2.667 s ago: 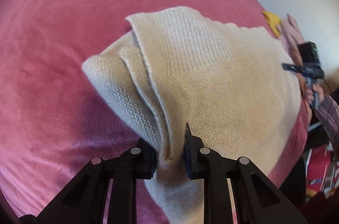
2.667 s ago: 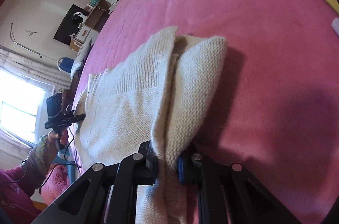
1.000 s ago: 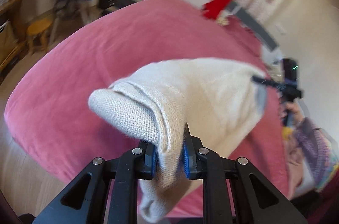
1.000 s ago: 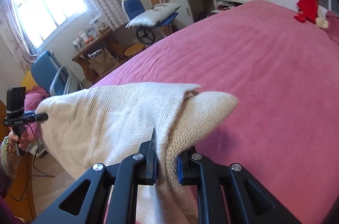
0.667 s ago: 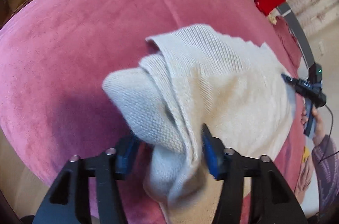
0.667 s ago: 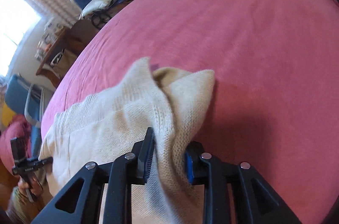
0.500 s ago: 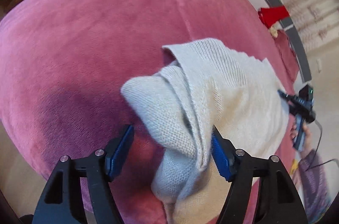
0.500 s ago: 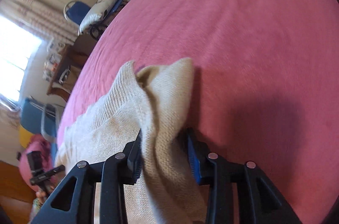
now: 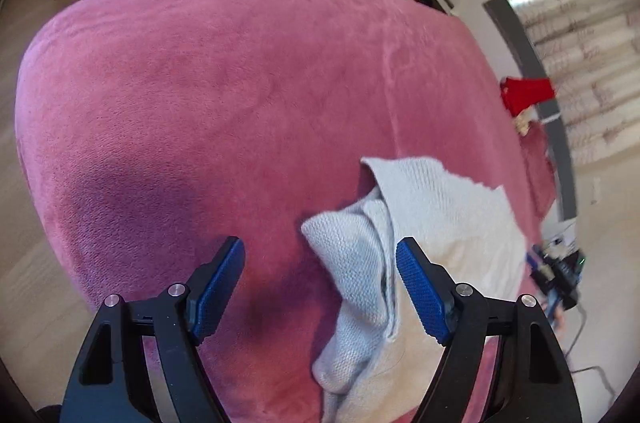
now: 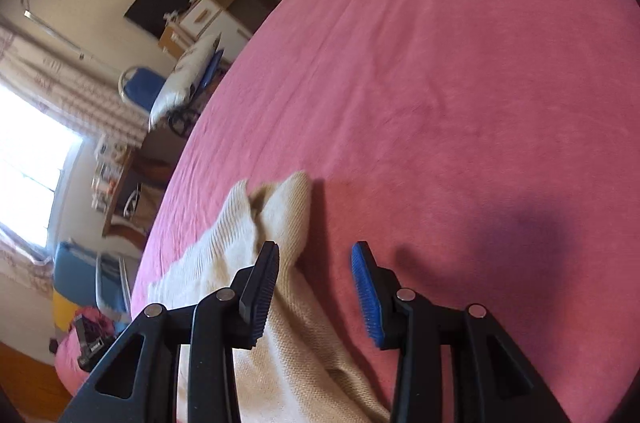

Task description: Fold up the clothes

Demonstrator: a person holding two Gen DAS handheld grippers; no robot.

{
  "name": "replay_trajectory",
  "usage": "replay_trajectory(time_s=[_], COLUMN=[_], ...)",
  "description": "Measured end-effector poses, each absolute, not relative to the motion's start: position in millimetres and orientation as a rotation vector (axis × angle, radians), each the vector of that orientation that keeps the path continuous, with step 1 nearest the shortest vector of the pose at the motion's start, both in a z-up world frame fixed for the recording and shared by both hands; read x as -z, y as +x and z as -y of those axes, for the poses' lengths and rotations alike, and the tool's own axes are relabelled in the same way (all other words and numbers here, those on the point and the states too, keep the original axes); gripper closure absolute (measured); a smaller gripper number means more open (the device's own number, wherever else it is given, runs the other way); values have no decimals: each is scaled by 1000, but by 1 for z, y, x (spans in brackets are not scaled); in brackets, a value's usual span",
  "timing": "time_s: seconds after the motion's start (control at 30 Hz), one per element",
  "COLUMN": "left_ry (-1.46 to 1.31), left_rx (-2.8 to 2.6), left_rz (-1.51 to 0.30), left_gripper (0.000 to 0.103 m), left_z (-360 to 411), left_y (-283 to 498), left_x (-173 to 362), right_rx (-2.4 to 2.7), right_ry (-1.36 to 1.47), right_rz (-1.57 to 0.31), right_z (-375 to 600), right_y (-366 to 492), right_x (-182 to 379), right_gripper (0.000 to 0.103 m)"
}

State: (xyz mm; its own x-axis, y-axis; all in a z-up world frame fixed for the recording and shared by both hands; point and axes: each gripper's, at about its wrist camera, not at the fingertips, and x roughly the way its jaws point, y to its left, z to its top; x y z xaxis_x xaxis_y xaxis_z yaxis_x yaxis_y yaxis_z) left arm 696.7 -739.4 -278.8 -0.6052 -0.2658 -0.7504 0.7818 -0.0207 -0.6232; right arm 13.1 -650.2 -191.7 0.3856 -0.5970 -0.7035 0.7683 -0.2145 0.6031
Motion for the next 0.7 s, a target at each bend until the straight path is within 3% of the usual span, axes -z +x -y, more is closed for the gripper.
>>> replay_trajectory(time_s=[0.2,0.37,0.53,0.7], left_ry=[419,413,446,475], left_rx=[1762,1828,1905,1957], left_rz=[-1797,-1854,-1554,-1199], left_gripper=[24,24,24,24], left_z=[757,759,766,773], left_y=[685,666,652,640], left_x=[309,313,288,258], right_rx=[1133,830,599,514], right_ry=[1279,1319,1373,1313], right_rz=[-135,-137,-241,-468], right_z=[648,635,622,614], right_y=[50,142,246,322], right_x=[188,206,241,265], right_gripper=[61,61,61,61])
